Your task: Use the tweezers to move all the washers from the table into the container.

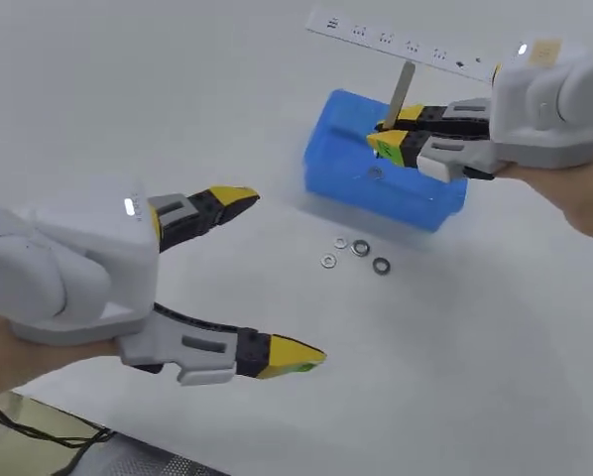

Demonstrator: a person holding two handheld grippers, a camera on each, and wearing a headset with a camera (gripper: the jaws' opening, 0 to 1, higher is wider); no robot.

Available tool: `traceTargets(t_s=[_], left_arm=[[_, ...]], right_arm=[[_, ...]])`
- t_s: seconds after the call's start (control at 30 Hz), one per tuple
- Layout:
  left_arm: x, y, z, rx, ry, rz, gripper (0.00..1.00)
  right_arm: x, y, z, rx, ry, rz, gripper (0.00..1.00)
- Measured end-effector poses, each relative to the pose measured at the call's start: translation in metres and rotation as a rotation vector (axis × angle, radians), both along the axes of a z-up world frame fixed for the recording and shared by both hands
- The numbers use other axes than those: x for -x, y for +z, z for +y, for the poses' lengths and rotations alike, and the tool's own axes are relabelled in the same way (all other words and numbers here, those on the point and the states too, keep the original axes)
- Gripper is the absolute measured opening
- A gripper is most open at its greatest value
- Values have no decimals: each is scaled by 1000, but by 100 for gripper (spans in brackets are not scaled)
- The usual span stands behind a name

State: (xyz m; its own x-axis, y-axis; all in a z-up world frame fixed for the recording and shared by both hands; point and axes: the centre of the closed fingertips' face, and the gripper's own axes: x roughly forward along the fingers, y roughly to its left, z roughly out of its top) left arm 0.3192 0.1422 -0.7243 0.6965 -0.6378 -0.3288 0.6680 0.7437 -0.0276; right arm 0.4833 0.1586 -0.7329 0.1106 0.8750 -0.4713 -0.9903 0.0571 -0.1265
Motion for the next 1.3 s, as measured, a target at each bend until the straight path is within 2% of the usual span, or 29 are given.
traceTargets(t_s=[0.1,0.3,0.57,0.63,0.7,0.77,1.2,1.3], left_arm=[[3,1,0,14,2,6,93],[9,-3,0,9,9,27,93],[7,0,-2,28,15,28,93],[8,0,-3,39,12,35,93],[9,2,-7,71,0,50,93],[9,3,-8,65,-2,41,93],[10,1,-11,49,-32,54,93],[10,0,-12,44,-32,55,93]], right_arm=[[0,-7,-1,1,1,5,9],[-3,-15,-4,-11,-18,24,9],[-2,-20,-3,-10,-10,32,9],[-1,-21,-3,-8,-9,30,10],[-1,-22,-3,-2,-4,23,10],[0,-22,-4,1,2,22,10],[0,-23,-5,-17,-6,40,10],[-5,-25,-4,-12,-5,29,10]])
